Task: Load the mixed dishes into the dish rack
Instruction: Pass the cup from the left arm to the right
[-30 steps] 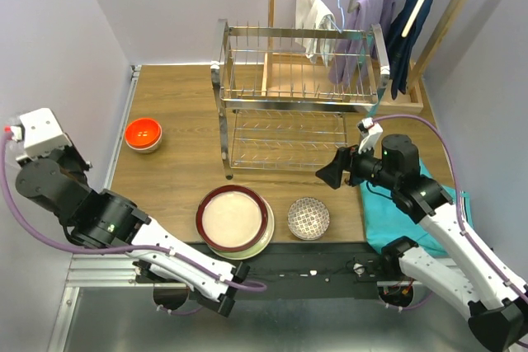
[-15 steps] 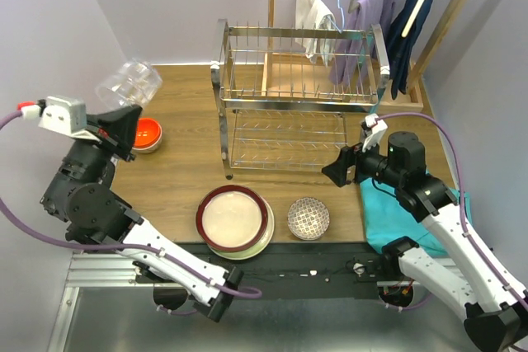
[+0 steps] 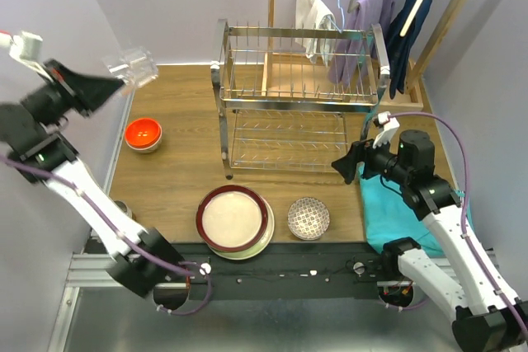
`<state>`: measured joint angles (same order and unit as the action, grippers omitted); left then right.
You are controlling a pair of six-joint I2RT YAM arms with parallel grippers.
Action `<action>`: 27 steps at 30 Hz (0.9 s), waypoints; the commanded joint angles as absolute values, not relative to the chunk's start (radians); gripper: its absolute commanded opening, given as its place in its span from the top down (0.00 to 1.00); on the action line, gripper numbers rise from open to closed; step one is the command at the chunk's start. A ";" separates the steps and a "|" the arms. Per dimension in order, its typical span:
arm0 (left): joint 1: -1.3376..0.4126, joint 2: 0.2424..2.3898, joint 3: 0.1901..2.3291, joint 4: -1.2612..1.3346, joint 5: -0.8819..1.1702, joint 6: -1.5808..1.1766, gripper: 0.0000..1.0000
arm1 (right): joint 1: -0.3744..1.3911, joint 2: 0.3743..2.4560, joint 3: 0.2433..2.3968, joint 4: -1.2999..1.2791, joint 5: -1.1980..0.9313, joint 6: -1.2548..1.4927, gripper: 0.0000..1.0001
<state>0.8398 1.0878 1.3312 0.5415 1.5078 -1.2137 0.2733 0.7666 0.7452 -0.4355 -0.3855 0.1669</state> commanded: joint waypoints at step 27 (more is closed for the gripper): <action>0.560 1.070 0.822 1.674 1.374 -1.873 1.00 | 0.003 0.842 0.968 -0.660 -0.410 -0.112 0.05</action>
